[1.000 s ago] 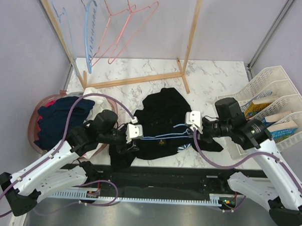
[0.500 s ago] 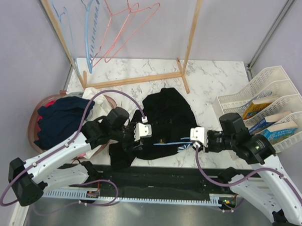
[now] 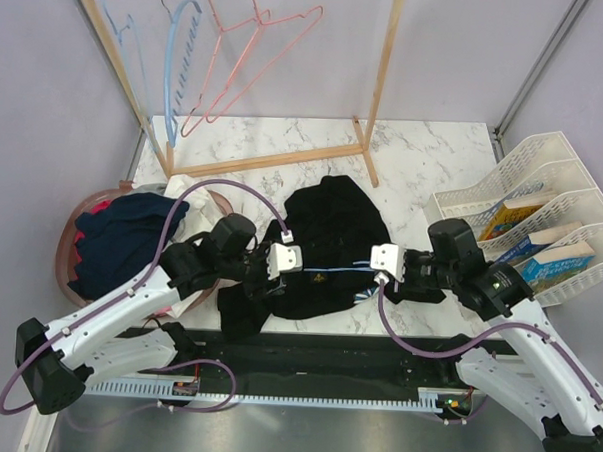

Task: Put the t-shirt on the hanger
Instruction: Pick up the hanger from the clothesline.

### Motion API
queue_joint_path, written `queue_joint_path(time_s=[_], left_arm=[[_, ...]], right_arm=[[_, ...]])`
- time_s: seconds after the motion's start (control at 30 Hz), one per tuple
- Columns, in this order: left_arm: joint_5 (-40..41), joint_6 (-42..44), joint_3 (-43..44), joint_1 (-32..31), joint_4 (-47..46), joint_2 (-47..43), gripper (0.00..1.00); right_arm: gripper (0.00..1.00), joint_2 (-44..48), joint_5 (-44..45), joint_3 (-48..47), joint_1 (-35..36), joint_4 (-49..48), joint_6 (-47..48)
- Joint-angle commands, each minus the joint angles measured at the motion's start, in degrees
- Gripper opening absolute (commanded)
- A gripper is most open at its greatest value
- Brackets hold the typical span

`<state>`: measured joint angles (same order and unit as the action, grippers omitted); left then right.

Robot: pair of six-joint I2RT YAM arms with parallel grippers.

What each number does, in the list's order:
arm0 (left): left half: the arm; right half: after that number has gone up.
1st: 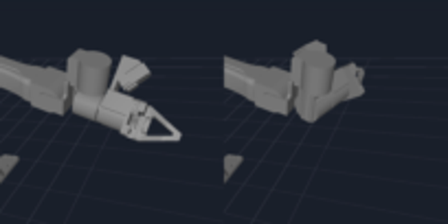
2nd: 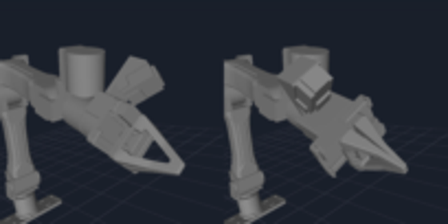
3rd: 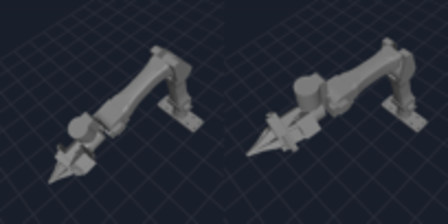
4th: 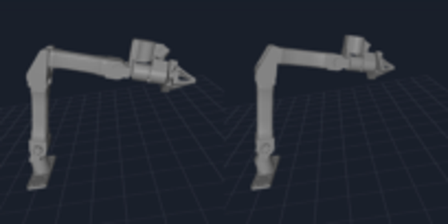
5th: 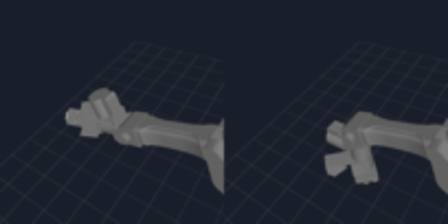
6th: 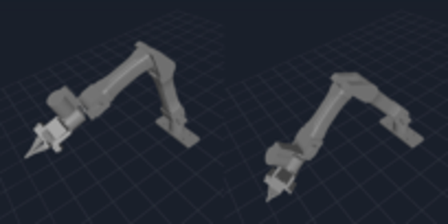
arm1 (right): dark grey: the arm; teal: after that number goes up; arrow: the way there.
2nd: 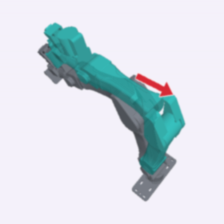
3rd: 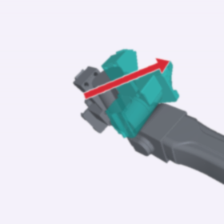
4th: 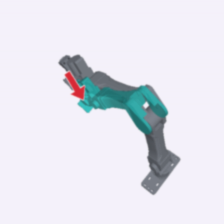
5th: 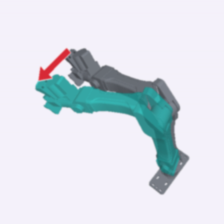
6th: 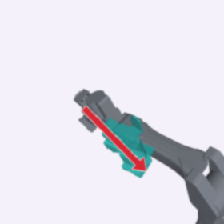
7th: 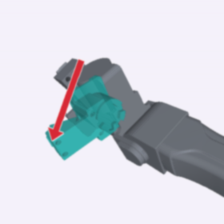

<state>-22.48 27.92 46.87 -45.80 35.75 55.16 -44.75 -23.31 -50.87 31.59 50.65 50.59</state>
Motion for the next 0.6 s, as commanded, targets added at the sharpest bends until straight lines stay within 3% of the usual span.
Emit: queue_joint_path(time_s=[0.0, 0.23, 0.43, 0.57], left_arm=[[3.1, -2.8, 0.6, 0.6, -3.4, 0.4, 0.58], [-0.4, -7.1, 4.4, 9.3, -3.5, 4.7, 0.57], [-8.4, 3.5, 2.8, 9.9, -3.7, 3.6, 0.56], [-7.8, 14.6, 2.2, 9.2, -4.0, 5.4, 0.55]], right_arm=[[0.00, -0.8, -3.8, -0.4, -0.1, -3.0, 1.0], [0.00, -3.6, -8.1, 0.0, -0.1, -2.7, 5.1], [0.00, -5.4, -9.5, 0.5, 0.0, -6.1, 4.6], [0.00, -6.4, -10.7, 1.6, -0.1, -8.6, 3.9]])
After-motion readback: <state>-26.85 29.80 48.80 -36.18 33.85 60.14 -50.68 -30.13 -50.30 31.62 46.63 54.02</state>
